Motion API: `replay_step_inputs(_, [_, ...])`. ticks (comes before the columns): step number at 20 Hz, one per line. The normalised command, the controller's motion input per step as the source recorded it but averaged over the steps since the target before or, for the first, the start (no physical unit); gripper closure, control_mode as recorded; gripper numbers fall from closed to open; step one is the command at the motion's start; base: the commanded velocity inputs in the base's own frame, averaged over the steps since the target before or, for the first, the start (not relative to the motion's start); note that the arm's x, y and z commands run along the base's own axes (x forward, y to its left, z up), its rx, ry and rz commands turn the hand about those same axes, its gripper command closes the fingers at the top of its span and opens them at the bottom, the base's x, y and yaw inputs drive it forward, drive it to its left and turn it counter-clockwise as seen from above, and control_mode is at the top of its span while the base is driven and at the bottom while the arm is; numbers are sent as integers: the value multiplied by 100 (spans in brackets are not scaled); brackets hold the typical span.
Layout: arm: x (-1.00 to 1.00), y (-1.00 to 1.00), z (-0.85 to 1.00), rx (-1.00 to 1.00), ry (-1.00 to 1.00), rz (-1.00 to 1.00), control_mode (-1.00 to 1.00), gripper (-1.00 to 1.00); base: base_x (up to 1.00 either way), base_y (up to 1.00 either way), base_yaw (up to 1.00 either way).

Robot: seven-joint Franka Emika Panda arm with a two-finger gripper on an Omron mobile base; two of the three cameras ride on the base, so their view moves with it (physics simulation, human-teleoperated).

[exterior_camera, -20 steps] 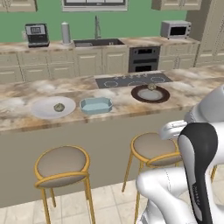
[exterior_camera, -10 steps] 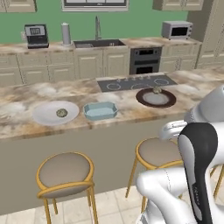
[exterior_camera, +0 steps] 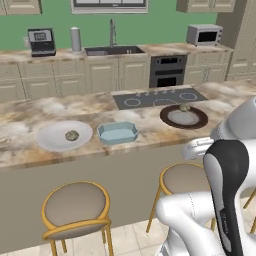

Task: Place two dumplings into each of the tupperware containers and then place the containers in the fridge.

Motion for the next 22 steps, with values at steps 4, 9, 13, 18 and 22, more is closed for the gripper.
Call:
replay_step_inputs(4, [0,0,0,0,0,0,100,-100,47,27,0])
replay_step_inputs(9, [0,0,0,0,0,0,100,-100,38,22,0])
replay_step_inputs(13, [51,1,0,0,0,0,-100,-100,7,1,0])
replay_step_inputs(18, [100,-3,7,0,0,-4,-100,-100,0,0,0])
replay_step_inputs(22, [100,-17,5,0,1,-10,-100,-100,0,0,0])
